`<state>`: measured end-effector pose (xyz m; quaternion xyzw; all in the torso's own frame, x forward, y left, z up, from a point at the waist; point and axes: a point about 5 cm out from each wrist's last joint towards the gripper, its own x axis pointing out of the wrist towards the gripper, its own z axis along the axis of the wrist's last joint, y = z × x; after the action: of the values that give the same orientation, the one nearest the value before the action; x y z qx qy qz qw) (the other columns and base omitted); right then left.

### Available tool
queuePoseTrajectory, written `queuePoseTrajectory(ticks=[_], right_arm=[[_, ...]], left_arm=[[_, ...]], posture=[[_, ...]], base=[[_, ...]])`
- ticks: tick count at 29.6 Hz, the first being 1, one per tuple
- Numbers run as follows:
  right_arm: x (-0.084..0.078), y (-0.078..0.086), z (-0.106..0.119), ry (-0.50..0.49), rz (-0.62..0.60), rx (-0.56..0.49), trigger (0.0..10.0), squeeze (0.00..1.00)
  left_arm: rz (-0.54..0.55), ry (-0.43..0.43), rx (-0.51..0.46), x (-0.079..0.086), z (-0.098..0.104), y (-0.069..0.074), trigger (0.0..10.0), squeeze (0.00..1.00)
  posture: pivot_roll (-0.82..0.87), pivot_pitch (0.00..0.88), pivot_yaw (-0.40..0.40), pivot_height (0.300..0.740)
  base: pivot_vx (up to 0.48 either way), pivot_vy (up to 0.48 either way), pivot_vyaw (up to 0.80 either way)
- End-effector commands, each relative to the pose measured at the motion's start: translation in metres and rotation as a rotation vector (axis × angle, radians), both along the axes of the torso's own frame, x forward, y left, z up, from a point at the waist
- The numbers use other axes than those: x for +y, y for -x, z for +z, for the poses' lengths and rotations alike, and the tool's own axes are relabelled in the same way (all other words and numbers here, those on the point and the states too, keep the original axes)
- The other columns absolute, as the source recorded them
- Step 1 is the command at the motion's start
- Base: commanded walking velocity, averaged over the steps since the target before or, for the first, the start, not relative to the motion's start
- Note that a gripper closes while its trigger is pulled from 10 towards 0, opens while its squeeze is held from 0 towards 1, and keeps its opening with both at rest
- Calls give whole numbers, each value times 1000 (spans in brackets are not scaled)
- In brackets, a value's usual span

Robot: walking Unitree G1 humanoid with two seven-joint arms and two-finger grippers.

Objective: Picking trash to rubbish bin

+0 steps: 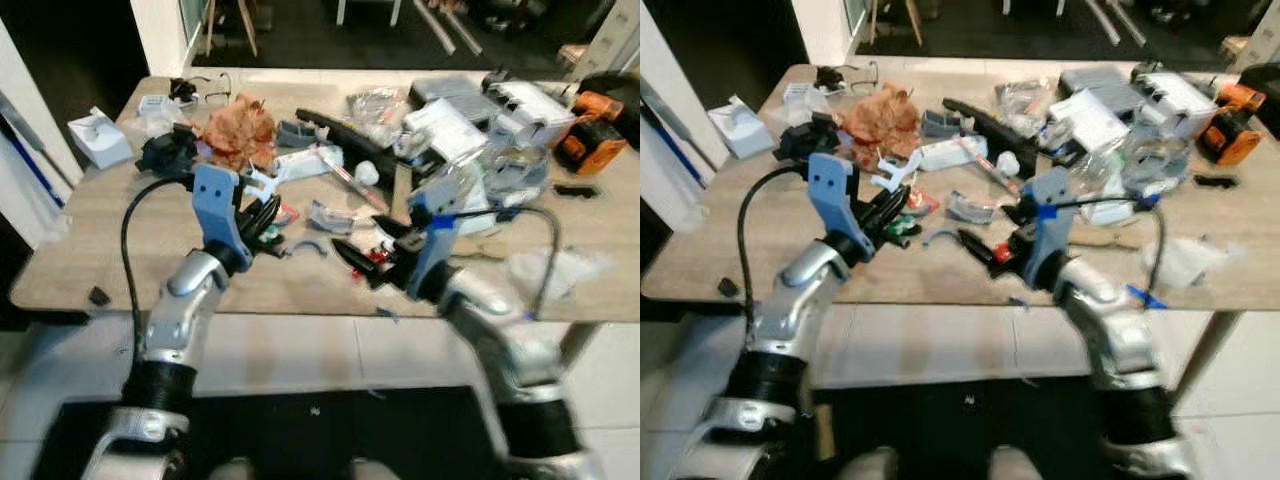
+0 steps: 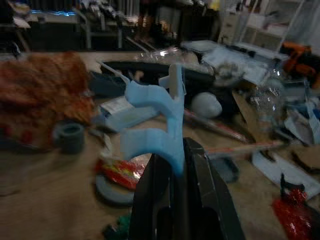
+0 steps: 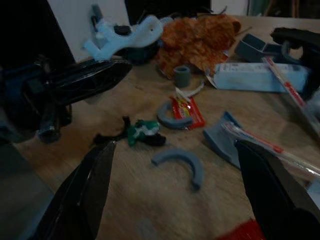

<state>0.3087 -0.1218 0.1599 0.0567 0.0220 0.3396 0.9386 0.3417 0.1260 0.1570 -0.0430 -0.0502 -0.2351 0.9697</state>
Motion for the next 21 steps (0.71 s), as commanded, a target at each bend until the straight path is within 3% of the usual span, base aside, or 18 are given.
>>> queuePoseTrajectory(ticks=[1,2,3,6,8,21], right_arm=[[-7,-6,3,-3,-21,-36,10000,0],[-5,-9,0,74,4,-69,10000,0],[-5,-9,0,74,4,-69,10000,0],[-8,-7,-3,-6,16,-38,10000,0],[-10,-7,-3,-10,8,-39,10000,0],[-8,-14,-9,1,56,-46,10000,0]], left_arm=[[22,1,12,5,-4,-3,10000,0],[-6,39,42,2,-8,-5,10000,0],[-6,39,42,2,-8,-5,10000,0],[-33,102,50,1,-7,-5,10000,0],[-24,126,43,1,-7,-5,10000,0],[-71,144,33,-3,-8,-11,10000,0]], posture=[[-87,0,-19,740],[-95,0,-17,740],[-95,0,-17,740],[-98,0,-18,740],[-106,0,-20,740],[-107,0,-19,740]], base=[[0,0,0],[0,0,0],[0,0,0],[0,0,0],[0,0,0],[0,0,0]])
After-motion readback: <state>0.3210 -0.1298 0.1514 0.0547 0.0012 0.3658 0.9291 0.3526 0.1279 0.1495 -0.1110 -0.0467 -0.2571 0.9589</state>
